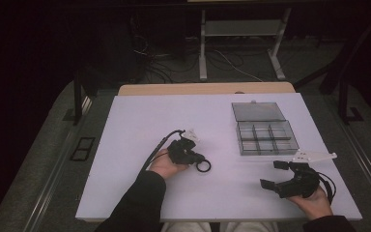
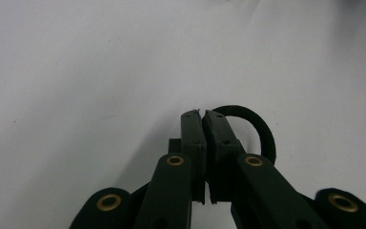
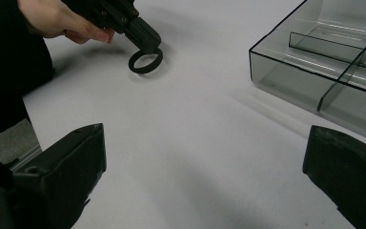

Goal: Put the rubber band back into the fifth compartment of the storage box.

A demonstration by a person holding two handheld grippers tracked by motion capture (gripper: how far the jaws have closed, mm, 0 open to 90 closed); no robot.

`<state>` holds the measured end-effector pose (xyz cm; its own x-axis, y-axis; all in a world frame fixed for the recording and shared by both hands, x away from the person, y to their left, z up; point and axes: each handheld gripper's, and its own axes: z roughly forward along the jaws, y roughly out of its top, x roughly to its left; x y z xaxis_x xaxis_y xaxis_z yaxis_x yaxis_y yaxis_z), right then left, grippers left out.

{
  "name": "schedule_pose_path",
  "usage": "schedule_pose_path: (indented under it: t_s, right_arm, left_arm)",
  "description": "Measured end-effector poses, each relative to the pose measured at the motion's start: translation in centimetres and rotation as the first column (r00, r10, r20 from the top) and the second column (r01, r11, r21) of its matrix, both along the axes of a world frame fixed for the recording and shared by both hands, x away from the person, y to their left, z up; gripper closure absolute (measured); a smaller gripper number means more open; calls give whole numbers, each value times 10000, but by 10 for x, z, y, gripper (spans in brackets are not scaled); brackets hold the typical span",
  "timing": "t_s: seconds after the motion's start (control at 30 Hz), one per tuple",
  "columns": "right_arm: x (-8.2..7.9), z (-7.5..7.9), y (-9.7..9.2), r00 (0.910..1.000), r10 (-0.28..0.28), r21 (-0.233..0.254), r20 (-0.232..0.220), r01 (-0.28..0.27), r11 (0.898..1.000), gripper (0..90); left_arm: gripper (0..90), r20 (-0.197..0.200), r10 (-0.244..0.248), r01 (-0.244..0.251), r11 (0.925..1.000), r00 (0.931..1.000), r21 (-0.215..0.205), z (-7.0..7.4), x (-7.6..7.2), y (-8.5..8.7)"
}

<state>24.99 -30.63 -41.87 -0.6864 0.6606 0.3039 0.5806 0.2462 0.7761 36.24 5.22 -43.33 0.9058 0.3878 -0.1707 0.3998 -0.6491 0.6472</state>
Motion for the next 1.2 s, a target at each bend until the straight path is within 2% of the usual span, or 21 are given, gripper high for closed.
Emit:
schedule_pose_path:
  t_s: [0.2,0.3,0.47,0.53,0.7,0.8,1.1,1.13,1.2]
  right_arm:
    - [0,0,0,10000,6,2,-1,-6,10000,5]
    - [0,0,0,10000,12,2,2,-12,10000,5]
    - [0,0,0,10000,15,5,-2,-15,10000,5]
    - [0,0,0,10000,16,1,0,-16,10000,5]
    - [0,0,0,10000,19,10,-1,-19,10000,5]
    - [0,0,0,10000,19,6,1,-19,10000,5]
    - [0,0,0,10000,11,36,-28,-11,10000,5]
    - [0,0,0,10000,6,48,-24,-6,10000,5]
    - [0,0,0,10000,5,54,-25,-5,10000,5]
  left_arm:
    - [869,67,-143,143,9999,9999,36,7,4,-1]
    - [868,75,-86,87,9999,9999,-114,10,5,-3]
    - [868,186,-217,217,9998,9996,-38,17,8,-7]
    - [868,115,-147,148,9998,9998,-95,18,9,-9]
    - [868,109,-291,290,9995,9995,80,22,12,-12]
    - [867,91,-238,238,9997,9997,-22,25,14,-14]
    - [867,184,-381,382,9993,9991,-60,38,21,-21]
    - [867,339,-482,486,9987,9983,-125,39,23,-23]
    - [867,342,-475,477,9988,9983,-68,42,24,-24]
